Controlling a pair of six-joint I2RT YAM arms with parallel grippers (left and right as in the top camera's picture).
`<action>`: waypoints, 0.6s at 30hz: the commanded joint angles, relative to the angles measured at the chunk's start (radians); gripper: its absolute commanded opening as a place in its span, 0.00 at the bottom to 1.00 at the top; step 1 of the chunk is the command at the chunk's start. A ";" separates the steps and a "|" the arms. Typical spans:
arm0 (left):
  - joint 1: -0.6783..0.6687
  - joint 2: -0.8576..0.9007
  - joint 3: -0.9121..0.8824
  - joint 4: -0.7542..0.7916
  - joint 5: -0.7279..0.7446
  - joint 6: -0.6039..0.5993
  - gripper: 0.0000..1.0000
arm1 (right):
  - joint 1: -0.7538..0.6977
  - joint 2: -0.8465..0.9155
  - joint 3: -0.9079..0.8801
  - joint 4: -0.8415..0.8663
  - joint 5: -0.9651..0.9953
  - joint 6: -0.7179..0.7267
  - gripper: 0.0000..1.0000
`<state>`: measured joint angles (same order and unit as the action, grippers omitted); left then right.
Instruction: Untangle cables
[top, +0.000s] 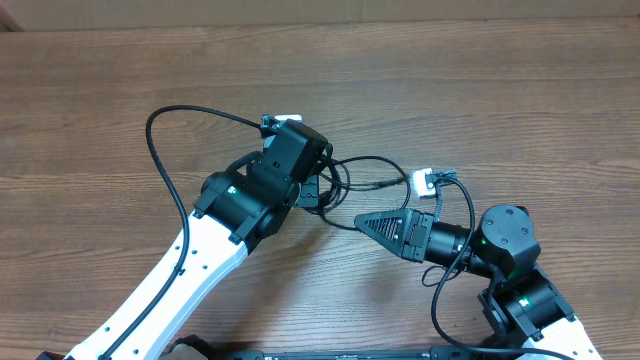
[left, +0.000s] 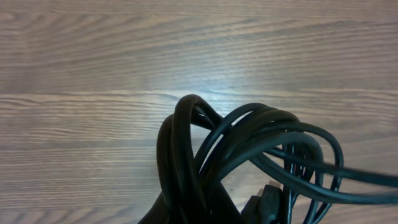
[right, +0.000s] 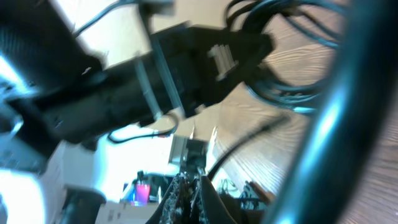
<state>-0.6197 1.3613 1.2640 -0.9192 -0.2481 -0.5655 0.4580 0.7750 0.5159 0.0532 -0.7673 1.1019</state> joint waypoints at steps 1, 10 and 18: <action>0.004 -0.005 0.005 0.003 -0.074 0.022 0.04 | -0.016 -0.013 0.016 0.021 -0.091 -0.093 0.04; 0.006 -0.004 0.005 0.001 -0.027 0.138 0.04 | -0.016 -0.012 0.016 -0.342 0.123 -0.275 0.09; 0.006 -0.004 0.005 -0.001 0.012 0.249 0.04 | -0.016 -0.012 0.016 -0.492 0.242 -0.316 0.74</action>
<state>-0.6197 1.3613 1.2633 -0.9241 -0.2512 -0.3656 0.4454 0.7723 0.5179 -0.4393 -0.5850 0.8391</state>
